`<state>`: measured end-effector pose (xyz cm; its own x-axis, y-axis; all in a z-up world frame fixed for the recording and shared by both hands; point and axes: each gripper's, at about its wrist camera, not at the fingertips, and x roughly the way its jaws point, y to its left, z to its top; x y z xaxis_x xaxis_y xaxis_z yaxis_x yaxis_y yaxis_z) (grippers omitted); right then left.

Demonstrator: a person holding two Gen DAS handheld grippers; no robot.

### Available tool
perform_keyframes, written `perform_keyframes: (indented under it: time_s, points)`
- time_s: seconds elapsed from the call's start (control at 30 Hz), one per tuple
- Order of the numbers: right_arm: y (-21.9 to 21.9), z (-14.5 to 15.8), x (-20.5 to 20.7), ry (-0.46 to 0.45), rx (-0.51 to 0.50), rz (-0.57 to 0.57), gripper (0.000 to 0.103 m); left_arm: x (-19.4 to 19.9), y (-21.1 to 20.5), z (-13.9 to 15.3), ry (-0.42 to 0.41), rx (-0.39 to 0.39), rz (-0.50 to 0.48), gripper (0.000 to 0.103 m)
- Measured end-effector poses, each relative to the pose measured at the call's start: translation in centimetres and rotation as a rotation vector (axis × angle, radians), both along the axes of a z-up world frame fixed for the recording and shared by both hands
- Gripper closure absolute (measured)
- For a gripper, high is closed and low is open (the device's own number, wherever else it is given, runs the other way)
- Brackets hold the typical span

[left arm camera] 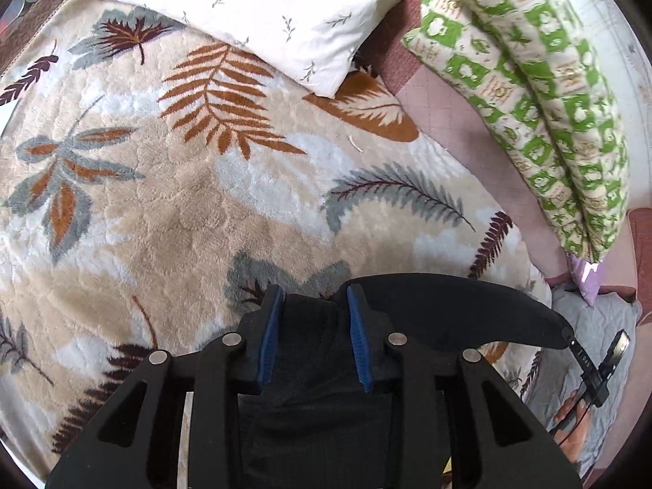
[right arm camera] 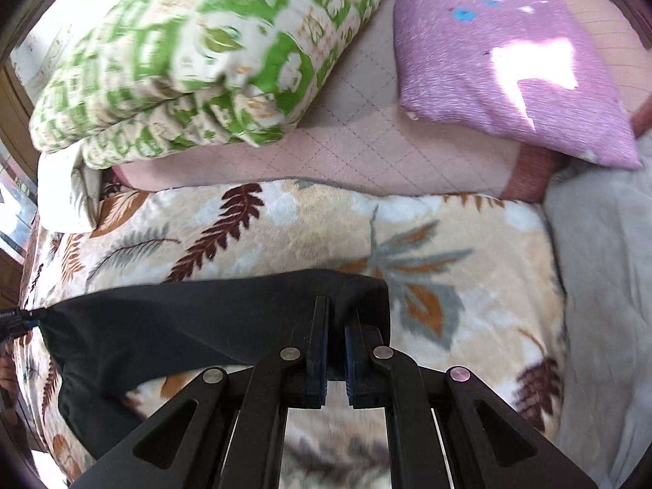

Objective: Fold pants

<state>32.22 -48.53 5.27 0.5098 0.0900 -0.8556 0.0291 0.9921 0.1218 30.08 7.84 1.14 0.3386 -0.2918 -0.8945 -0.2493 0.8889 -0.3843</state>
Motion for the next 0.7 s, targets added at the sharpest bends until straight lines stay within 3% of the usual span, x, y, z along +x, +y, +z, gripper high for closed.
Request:
perform_keyframes:
  time_s: [0.3,0.7]
  points:
    - [-1.4,1.8,-7.7,-0.033,0.040,-0.025,0.097,-3.6,-0.5,1.8,-0.015,-0.013,0.015,0.074]
    - [-2.2,-1.4,-16.8,-0.032,0.118,-0.007,0.097,-11.1,-1.5,1.9,-0.063,-0.046,-0.008,0.074]
